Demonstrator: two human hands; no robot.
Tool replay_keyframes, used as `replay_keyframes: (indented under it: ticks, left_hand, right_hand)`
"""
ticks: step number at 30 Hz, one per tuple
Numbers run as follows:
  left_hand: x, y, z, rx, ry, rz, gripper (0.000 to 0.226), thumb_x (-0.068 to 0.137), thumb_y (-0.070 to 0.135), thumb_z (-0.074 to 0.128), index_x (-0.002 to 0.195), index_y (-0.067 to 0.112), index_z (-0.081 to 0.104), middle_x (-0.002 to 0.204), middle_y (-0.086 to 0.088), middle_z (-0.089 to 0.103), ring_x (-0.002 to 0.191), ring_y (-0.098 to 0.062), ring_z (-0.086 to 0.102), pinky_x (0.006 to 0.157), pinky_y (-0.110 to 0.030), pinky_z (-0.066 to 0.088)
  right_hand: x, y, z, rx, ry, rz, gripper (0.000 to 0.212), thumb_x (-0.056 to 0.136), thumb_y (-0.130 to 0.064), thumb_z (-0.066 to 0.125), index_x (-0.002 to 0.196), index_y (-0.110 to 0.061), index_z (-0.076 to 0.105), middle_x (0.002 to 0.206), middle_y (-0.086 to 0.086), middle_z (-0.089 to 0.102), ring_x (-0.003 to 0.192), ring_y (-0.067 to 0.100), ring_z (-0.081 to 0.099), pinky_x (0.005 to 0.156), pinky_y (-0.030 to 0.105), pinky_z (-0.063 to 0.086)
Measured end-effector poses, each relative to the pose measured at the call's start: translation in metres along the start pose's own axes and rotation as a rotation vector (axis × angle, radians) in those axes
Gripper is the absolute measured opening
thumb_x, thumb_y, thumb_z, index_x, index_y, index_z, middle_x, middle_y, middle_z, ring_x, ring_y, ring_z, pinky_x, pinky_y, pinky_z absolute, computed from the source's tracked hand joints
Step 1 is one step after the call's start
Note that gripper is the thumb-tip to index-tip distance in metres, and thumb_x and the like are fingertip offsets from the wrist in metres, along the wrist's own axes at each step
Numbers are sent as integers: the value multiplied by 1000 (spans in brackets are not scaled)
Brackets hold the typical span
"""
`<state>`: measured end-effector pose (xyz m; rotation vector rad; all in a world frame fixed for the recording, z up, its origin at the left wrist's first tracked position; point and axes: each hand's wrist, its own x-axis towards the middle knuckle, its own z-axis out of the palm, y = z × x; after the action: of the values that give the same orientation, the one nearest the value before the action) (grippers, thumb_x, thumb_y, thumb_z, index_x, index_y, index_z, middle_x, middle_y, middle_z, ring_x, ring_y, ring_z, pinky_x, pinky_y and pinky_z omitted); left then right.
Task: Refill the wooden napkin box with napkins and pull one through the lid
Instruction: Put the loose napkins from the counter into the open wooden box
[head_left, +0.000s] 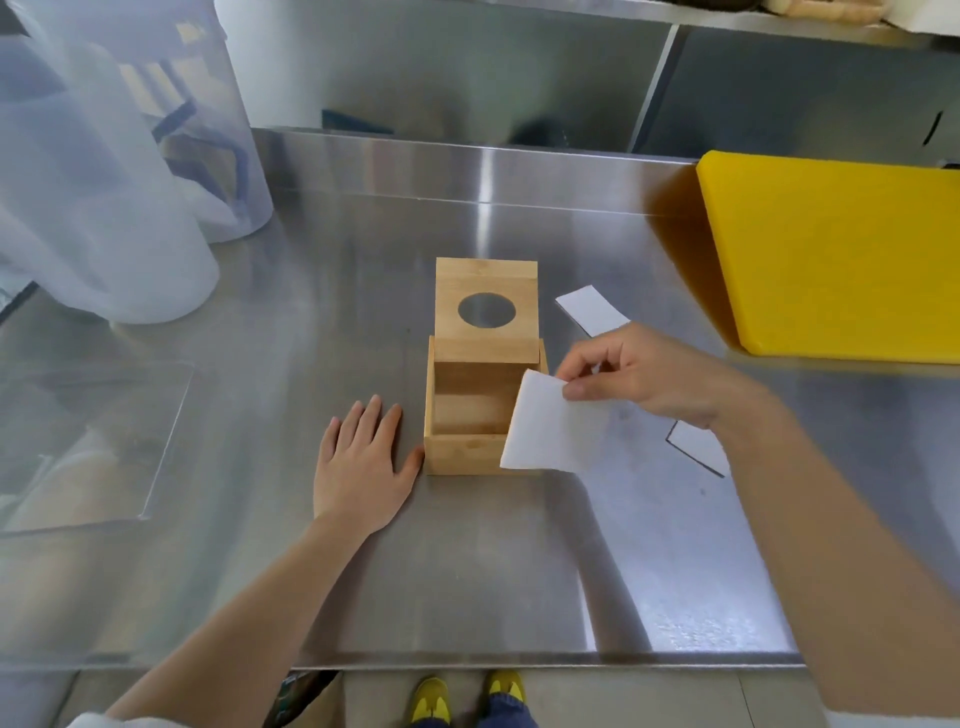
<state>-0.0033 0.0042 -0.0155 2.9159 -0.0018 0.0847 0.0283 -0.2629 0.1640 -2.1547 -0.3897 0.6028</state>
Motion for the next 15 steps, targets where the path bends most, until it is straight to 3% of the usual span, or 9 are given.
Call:
replay_keyframes:
  ticks: [3,6,11,15]
  left_hand:
    - [1,1,-1,-8,16,0,56,89,51,33,137,21,35,150,-6,33,140,-24,23,114,-43,12]
    - [2,2,-2,2,22,-4,57,88,54,30,135,22,37,148,-6,36,138,-26,27,113,-44,15]
    - [2,2,-2,-2,34,-9,60,85,56,27,133,22,40,146,-7,40,136,-26,30,112,-43,16]
    - [2,2,-1,3,34,-6,62,84,57,25,133,22,40,145,-7,40,136,-26,30,112,-43,17]
  right_hand:
    - [28,-9,14,-90,-86,-15,14,85,-16,61,78,-24,70,74,-16,66,69,-6,56,59,2,40]
    - [58,-6,33,-281,-123,-13,11,88,-15,57,88,-14,68,87,-2,64,79,7,55,68,17,42]
    - [89,9,59,-546,-109,16,14,90,-13,50,80,-10,60,84,5,61,79,23,54,65,32,40]
    - [98,17,70,-780,-8,-42,18,90,-12,46,73,-11,52,74,3,53,72,25,52,55,32,35]
